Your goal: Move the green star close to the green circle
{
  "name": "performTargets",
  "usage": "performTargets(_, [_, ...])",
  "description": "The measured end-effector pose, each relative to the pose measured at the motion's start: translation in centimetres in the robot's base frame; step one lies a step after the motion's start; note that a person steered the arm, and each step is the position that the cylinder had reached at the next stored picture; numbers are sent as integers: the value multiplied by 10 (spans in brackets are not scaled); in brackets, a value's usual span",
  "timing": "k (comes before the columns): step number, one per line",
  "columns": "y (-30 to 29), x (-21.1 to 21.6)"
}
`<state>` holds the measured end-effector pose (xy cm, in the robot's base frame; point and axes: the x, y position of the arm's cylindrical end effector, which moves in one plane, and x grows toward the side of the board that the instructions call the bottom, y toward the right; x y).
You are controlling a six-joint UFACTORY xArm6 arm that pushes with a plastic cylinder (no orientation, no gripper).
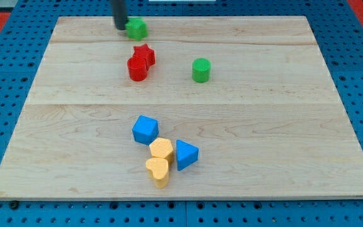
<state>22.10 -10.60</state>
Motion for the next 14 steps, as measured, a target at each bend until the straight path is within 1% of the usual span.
performTargets(2, [98,-4])
performTargets(3, [143,-26])
performTargets(4, [185,-23])
performTargets(5, [154,-28])
performTargets(6, [126,-7])
performTargets(7, [129,7])
performTargets(8, [141,8])
performTargets(9, [117,-10])
performTargets(10, [94,-7])
performTargets(11, [132,-4])
performTargets(12, [139,41])
performTargets(13, [132,42])
performTargets(14, [122,3])
